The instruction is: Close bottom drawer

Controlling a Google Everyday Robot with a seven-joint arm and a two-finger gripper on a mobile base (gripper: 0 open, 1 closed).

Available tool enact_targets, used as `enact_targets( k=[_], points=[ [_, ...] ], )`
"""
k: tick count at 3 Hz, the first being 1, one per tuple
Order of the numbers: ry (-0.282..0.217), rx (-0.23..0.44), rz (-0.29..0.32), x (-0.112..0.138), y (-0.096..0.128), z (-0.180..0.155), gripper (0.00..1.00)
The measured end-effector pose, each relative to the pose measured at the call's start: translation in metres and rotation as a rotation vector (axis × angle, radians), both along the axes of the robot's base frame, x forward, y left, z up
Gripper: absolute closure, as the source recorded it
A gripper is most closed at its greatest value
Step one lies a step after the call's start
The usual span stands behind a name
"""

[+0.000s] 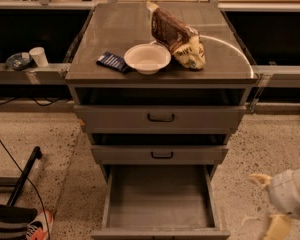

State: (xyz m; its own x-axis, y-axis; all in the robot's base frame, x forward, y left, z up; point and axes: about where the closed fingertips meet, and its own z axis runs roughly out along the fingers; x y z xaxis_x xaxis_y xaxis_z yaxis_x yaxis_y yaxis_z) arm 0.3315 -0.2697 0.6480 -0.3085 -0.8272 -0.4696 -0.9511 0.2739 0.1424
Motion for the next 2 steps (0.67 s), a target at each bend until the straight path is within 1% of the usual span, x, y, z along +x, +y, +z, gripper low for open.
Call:
enact_targets(
  k=[1, 2],
  points=[
    [-0.096, 0.248, -0.012, -0.0071, 0.0561, -0.0364, 0.00],
    [-0.240, 0.434, -0.026, -0.0056, 0.0630, -0.0333, 0.00]
  ],
)
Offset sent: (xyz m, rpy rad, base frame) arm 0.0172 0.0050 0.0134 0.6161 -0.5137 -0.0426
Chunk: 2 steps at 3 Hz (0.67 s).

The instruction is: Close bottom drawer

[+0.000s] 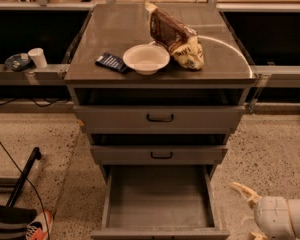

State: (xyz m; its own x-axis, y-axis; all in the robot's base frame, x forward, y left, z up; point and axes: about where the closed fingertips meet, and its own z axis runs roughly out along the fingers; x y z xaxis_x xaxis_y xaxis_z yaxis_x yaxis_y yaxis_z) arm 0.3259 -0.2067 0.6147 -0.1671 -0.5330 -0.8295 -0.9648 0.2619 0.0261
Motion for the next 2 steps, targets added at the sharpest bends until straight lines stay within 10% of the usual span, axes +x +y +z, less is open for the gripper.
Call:
enact_targets(
  k=[1, 2],
  points=[
    [-0.062, -0.009, 0.011, 0.004, -0.009, 0.004, 0.00],
    [-0.043, -0.035, 0.116, 0.005, 0.036, -0.059, 0.00]
  ],
)
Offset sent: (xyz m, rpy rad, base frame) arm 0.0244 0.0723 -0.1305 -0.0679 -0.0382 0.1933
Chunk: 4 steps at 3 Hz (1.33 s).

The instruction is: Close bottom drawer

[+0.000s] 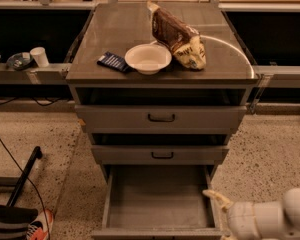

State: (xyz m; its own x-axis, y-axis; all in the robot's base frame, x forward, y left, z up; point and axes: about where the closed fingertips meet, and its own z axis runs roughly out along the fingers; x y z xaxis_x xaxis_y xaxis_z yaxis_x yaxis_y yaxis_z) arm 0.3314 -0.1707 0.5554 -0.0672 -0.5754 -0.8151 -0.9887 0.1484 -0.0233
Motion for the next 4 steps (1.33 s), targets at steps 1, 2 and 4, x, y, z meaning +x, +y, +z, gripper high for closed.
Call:
enact_targets(
  k=[1, 2, 4],
  points=[
    [-0.048, -0.028, 0.039, 0.005, 0.031, -0.081, 0.00],
    [-0.112, -0.052, 0.098, -0.001, 0.054, -0.141, 0.00],
    [-0.162, -0.024, -0.007, 0.048, 0.028, -0.153, 0.00]
  ],
)
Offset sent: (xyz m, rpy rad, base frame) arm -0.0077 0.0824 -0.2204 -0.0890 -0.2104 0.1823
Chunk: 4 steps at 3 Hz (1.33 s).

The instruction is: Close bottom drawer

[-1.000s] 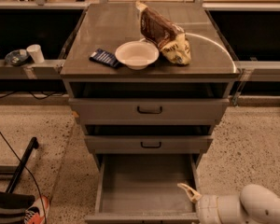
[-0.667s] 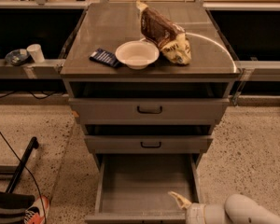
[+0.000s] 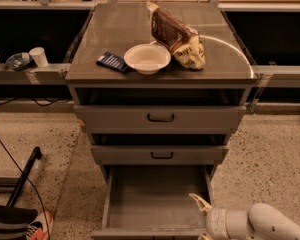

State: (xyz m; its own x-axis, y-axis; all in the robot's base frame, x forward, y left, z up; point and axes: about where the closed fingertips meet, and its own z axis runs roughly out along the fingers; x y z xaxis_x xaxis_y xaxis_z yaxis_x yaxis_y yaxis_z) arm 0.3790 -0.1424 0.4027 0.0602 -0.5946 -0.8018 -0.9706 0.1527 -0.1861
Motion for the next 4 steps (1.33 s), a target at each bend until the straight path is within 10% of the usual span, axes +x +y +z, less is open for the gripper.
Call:
enact_targets(
  k=[2, 4],
  points=[
    [0.073, -0.062, 0.008, 0.016, -0.002, -0.074, 0.00],
    [0.161, -0.090, -0.014, 0.018, -0.023, -0.132, 0.43]
  ],
)
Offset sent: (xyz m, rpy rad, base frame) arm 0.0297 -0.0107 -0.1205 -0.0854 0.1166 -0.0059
